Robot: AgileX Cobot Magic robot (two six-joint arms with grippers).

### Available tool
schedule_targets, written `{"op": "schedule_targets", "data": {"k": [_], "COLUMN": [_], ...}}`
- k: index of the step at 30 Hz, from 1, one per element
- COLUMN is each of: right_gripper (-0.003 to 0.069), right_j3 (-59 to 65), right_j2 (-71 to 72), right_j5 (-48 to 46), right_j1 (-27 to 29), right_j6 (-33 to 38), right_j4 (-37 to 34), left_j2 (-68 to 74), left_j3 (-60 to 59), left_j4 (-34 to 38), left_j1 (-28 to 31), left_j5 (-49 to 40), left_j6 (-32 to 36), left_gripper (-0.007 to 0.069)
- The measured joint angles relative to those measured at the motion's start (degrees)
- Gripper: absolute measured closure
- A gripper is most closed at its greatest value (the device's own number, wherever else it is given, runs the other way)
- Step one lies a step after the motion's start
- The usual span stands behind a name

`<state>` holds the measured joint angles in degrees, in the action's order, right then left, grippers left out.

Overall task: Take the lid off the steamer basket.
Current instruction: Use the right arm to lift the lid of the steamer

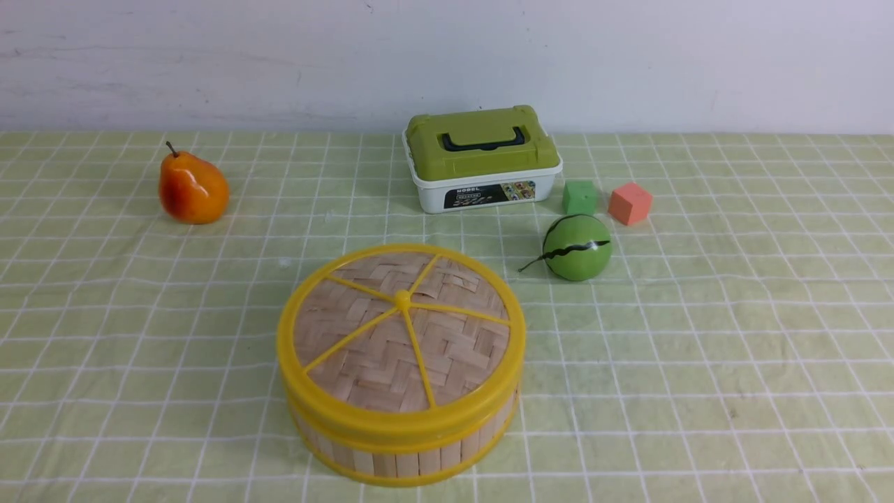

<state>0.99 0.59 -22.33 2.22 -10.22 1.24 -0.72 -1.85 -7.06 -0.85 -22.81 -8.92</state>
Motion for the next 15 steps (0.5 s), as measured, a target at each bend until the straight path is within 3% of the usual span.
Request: {"op": "schedule_targets", "data": {"k": [15], "right_gripper": [0.0419], "right_j3": [0.0], "right_j2": [0.0], "right_j5": [0.0], "right_j1": [0.0], "right_j6": [0.0], "right_j4": [1.7], "left_j2": [0.0], "left_j3": [0.0], "left_j4": [0.0], "left_j1": [0.0], "left_j5": [0.0], "left_j6": [0.0], "left_gripper": [0.0386]}}
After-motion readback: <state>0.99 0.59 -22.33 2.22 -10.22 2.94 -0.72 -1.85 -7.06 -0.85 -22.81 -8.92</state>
